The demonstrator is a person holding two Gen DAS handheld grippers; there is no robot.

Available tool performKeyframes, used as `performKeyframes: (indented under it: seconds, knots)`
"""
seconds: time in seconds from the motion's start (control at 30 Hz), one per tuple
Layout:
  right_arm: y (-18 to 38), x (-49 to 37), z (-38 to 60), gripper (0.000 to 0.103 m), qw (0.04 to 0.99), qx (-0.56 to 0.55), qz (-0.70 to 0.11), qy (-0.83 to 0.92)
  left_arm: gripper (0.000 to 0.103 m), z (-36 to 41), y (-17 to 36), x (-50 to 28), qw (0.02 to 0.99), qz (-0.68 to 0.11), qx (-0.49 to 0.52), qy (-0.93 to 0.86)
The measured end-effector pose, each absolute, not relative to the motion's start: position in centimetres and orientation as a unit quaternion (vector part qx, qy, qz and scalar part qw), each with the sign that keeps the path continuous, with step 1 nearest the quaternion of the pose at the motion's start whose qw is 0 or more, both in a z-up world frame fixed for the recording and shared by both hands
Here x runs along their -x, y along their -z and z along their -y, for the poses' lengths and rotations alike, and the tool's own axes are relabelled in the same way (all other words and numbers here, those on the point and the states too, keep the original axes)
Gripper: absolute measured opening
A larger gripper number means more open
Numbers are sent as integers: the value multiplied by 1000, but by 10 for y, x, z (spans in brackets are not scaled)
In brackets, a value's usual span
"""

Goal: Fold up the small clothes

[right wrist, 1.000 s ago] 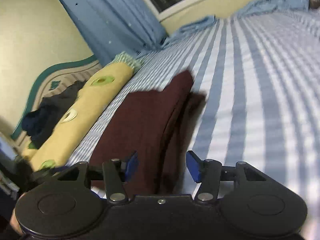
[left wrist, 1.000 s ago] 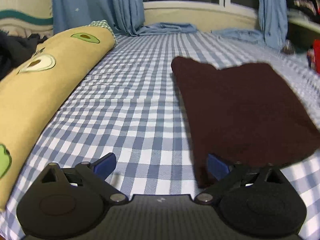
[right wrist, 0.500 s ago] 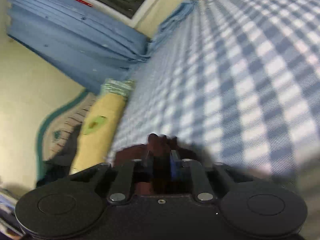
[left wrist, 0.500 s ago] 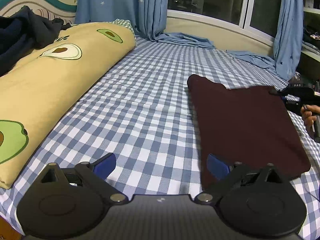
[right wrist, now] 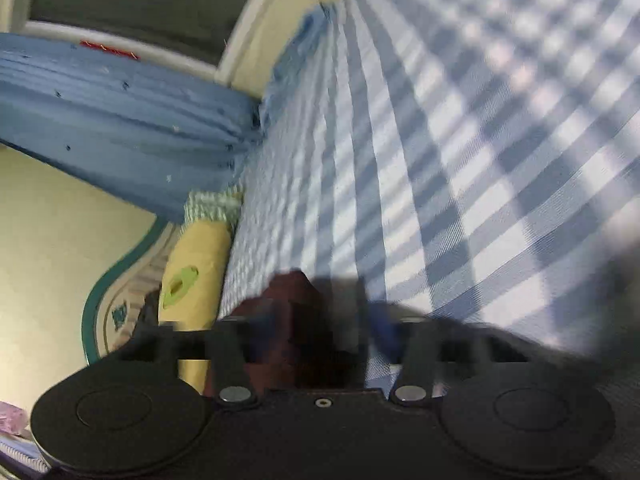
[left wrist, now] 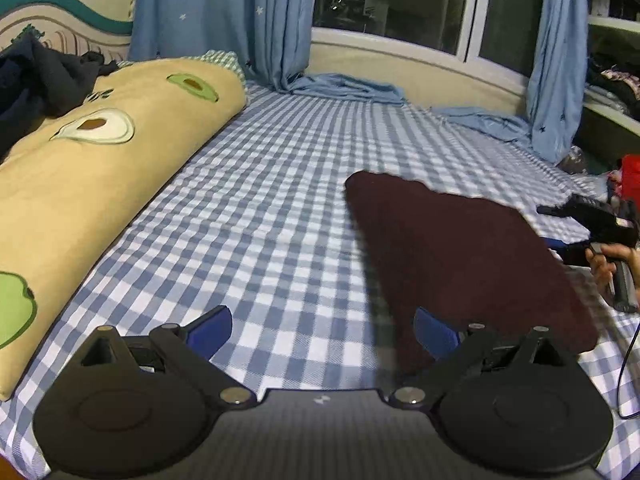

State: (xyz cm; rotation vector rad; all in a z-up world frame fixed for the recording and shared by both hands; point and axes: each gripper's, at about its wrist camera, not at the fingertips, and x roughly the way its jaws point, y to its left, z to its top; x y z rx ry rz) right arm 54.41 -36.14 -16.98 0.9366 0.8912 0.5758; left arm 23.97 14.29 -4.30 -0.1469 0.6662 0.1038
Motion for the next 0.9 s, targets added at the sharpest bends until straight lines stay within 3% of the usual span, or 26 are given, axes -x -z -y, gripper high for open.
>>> performKeyframes:
  seconds: [0.13, 0.3, 0.43, 0.5, 0.53, 0.57, 0.6, 0.63, 0.73, 0.9]
  knots:
    - [126, -488, 377, 60, 817, -341, -372, -279, 100, -129, 35, -245, 948, -309, 69, -27]
    - [94, -406, 351, 60, 772, -312, -380, -403, 100, -96, 42, -272, 952, -301, 60, 8]
    - [108, -365, 321, 58, 737, -311, -405, -442, 98, -73, 77, -297, 943, -332, 0, -10]
    - [125, -352, 318, 37, 753, -290, -419, -417, 98, -75, 101, -300, 930, -367, -13, -26]
    - [135, -347, 324, 17, 757, -297, -420, -402, 99, -81, 111, -297, 926, -376, -9, -30]
    - [143, -344, 331, 6, 754, -314, -424, -392, 100, -86, 116, -293, 924, -380, -2, -33]
    - [148, -342, 338, 5, 747, -327, -432, -386, 100, -93, 118, -288, 924, -380, 10, -35]
    - [149, -338, 344, 7, 743, -336, -433, -385, 100, -99, 116, -282, 925, -377, 22, -36]
    - [131, -320, 345, 39, 750, -319, -420, -400, 99, -107, 103, -266, 933, -356, 24, -44]
    - [113, -316, 324, 44, 753, -309, -391, -429, 99, -111, 100, -268, 935, -350, 20, -49]
